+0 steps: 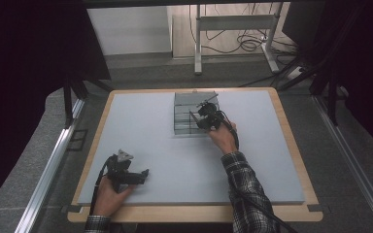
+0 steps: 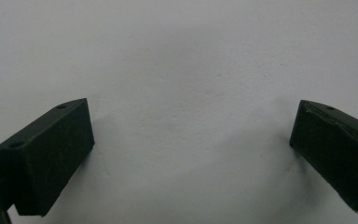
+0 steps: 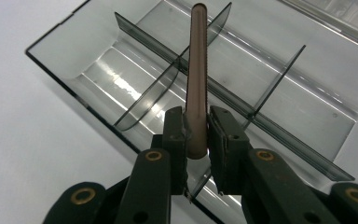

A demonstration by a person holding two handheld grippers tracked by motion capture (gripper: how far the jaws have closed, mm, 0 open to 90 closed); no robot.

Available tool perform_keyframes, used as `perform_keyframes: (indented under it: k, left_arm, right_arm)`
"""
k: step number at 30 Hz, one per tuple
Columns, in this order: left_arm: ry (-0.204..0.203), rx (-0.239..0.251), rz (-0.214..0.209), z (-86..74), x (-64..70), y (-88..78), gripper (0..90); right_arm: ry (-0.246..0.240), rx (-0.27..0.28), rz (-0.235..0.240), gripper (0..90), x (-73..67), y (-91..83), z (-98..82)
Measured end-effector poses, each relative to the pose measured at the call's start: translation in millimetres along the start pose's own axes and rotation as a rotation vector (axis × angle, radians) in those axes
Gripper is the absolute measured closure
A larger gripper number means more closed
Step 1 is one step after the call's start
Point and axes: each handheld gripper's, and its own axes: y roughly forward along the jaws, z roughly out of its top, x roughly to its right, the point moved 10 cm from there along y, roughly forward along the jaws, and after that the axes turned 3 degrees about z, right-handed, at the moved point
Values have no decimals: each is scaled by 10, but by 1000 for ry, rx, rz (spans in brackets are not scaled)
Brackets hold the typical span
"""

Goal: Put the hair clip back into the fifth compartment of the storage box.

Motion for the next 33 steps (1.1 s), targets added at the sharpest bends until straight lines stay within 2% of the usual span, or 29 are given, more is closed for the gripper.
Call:
perform_keyframes:
  k: [14, 18, 24, 33]
  left_arm:
    - [1, -1, 1, -1, -2, 0, 0]
    - [0, 0, 0, 0, 0, 0, 0]
    - [0, 0, 0, 0, 0, 0, 0]
    - [0, 0, 1, 0, 0, 0, 0]
  right_arm:
    - [-12, -35, -11, 751, 9, 127, -21]
    - [-14, -17, -13, 695, 12, 112, -1]
    - [-29, -4, -20, 683, -4, 55, 27]
    - [-28, 29, -5, 674, -38, -51, 82]
